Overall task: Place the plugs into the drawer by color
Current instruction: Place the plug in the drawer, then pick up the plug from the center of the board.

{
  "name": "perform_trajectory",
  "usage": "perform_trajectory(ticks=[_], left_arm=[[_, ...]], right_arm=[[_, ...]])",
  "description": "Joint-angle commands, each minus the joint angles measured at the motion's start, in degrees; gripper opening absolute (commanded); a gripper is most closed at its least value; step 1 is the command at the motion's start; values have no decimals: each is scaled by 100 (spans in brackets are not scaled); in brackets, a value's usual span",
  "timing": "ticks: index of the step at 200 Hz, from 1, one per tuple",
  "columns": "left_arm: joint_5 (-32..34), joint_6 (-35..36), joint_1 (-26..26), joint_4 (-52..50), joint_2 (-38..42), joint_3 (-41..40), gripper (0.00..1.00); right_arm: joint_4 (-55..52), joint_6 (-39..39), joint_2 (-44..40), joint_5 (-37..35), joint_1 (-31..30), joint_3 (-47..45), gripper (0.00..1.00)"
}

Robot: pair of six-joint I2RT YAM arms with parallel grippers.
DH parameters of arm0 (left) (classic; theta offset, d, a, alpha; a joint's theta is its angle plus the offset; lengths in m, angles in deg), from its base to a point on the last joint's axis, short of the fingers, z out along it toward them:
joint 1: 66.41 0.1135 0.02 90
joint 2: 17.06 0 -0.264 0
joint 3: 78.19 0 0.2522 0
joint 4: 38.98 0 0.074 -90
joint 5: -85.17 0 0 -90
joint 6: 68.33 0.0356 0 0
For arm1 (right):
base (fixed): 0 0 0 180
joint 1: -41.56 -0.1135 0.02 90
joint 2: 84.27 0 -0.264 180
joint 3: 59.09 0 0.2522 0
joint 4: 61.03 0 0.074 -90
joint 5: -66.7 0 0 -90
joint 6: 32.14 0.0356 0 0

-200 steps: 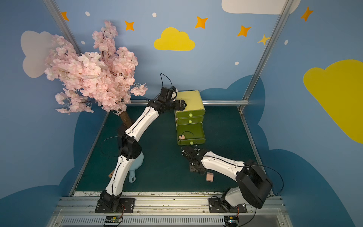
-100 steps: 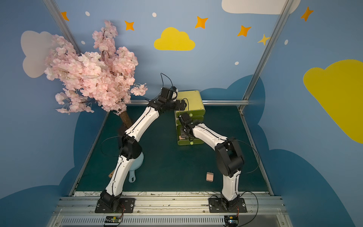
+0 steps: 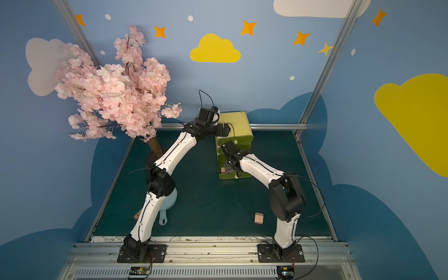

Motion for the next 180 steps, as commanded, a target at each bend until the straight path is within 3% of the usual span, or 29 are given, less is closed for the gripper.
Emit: perform_trajectory(ticks=[1,31,64,95,138,155,180], left_arm=[[102,180,-43,-474,-14,-131,100],[77,151,-89,-474,7,-131,100],[76,138,-124,-478,81,-131,100],[75,146,-175,-474,83,-131,100],[93,156,-245,-483,96,-131,100],[128,172,-254,-491,117,-131,100],[143,176,-263,-493,126,-131,100]], right_arm=[[-979,580,-1136,-314,-41,-921,78],[-1724,1769,-2983,88,-231,-2897,76],[-1753,2874,-4527,534,-586,-4019,78],[-1648,3329,-4794,520,-654,-4647,80],[-601,3447,-4296,721,-808,-5100,73],[-464,3441,-3945,679,-812,-5086,62],[-726,3236,-3700,329,-819,-4707,31]])
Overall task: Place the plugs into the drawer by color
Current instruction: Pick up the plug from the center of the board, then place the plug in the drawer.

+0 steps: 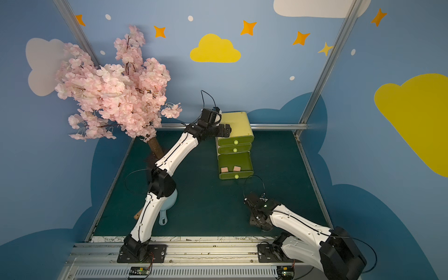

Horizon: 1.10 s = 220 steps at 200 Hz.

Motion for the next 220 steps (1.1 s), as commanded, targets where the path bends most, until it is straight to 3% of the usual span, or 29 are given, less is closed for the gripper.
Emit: perform_trajectory(ticks=[1,13,26,43,59,105,143,169,190,220], left_arm=[[-87,163,-129,-490,111,-131,100],[-69,172,-130,-498,111,-131,100],[-43,176,-129,-498,111,-139,100],[130,179,-146,-539,111,-140,99],[545,252,-239,-587,162,-170,99],[793,335,-252,-438,366,-445,99],[450,168,-202,-437,351,-421,100],[362,105,-182,-445,348,-412,100],[265,15,-148,-445,331,-404,100],[87,-126,-97,-470,313,-386,100]], right_arm=[[-23,-76,127,-373,-26,377,29],[-12,-108,146,-895,4,678,19],[748,-1145,176,-1269,141,911,13],[1923,-2457,521,-939,763,1415,8],[2468,-3210,1200,-676,1168,2091,7],[2015,-4294,3402,-60,1734,4408,5],[2048,-4371,4166,122,1781,4775,5],[2145,-4327,4119,6,1819,4532,14],[2108,-4241,4037,127,1943,4432,39],[2502,-3869,3219,707,2063,3692,61]])
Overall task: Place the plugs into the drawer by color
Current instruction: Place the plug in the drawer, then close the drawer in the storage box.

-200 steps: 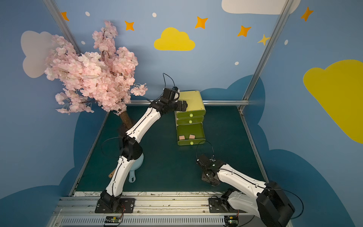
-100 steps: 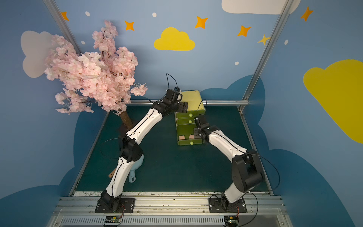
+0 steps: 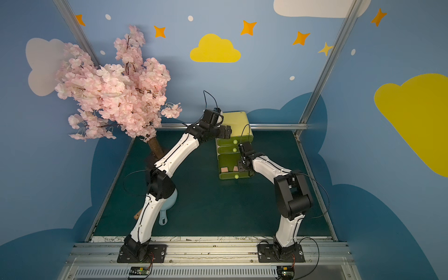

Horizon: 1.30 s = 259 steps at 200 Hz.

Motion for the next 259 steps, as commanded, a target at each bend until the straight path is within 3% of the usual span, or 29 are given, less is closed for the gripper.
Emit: perform_trajectory(ticks=[1,14,41,49,74,99,156,175,197,216,242,259], left_arm=[[-283,-138,47,-383,31,-60,100],[-432,-253,87,-384,40,-60,100],[-552,-349,127,-391,49,-60,100],[-534,-354,126,-409,53,-60,100],[-538,-447,153,-454,58,-78,100],[-540,-487,158,-496,49,-78,99],[-420,-438,180,-551,80,-78,99],[-410,-430,180,-560,75,-78,99],[-407,-422,166,-575,58,-78,99],[-381,-390,132,-584,58,-78,99],[-337,-366,91,-595,58,-78,99],[-315,-351,83,-612,75,-82,99]], right_arm=[[344,288,-856,519,82,-602,62],[924,315,-1238,865,-55,-1247,65],[1573,546,-1633,543,-379,-2115,69],[1885,685,-1779,494,-472,-2444,62],[3418,994,-1883,134,-969,-3493,25],[4207,1155,-1176,-194,-953,-3463,11],[5562,1433,209,73,-752,-2624,7],[6044,2245,554,12,-691,-2387,7],[6820,2632,970,751,-570,-2153,9],[7570,3050,1228,568,-487,-2235,12],[8717,4269,1988,1058,-231,-1989,14],[8909,4713,2337,1148,-237,-1662,13]])
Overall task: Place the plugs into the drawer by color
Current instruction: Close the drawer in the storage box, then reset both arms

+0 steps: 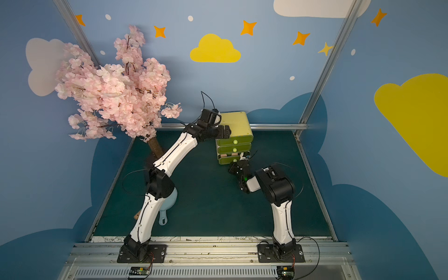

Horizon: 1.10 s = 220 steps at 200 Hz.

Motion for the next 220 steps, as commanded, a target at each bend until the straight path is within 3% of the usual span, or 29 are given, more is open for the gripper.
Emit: perform_trajectory(ticks=[1,54,86,106,126,145,159,166,172,179,184,191,197,205,213,220], left_arm=[[123,153,-31,-416,75,-80,99],[117,154,-57,-416,93,-95,99],[18,183,-90,-440,223,30,100],[-415,233,-119,-469,446,343,100],[-557,280,-271,-513,874,550,100],[-305,568,-593,-574,1404,418,100],[114,706,-861,-923,1935,85,100],[671,703,-1027,-954,2354,-482,100],[997,775,-1138,-787,2821,-1192,100],[1053,963,-1218,-393,3360,-2207,100],[990,1084,-1244,-79,3824,-2995,100],[958,1344,-1252,417,4468,-4124,100],[1076,1621,-1248,878,5000,-5131,100],[1391,2452,-1252,1600,5676,-6557,100],[2222,2944,-1235,2777,6301,-8025,100],[2943,3177,-1087,3848,6707,-9149,100]], right_arm=[[1049,1084,443,318,78,406,13],[1060,1593,762,317,15,887,16],[1345,1732,222,697,99,27,26],[1470,1671,-750,1089,220,-978,33],[893,1025,-2165,1435,402,-1984,41],[-328,0,-3920,1483,699,-2762,46],[-2380,-1057,-5641,970,981,-2930,56],[-4056,-1339,-6561,227,1054,-2726,64],[-5189,-1611,-7226,-473,1077,-2510,81],[-5695,-2172,-7838,-1172,1103,-2460,96],[-5787,-2525,-8211,-1605,1123,-2542,98],[-5629,-2579,-8625,-2065,1191,-2775,98],[-5108,-2435,-8901,-1991,1273,-3134,98],[-3901,-3013,-8963,-1719,1390,-3761,98],[-2739,-3505,-8623,-1867,1510,-4271,98],[-2412,-3516,-8164,-2087,1641,-4312,98]])
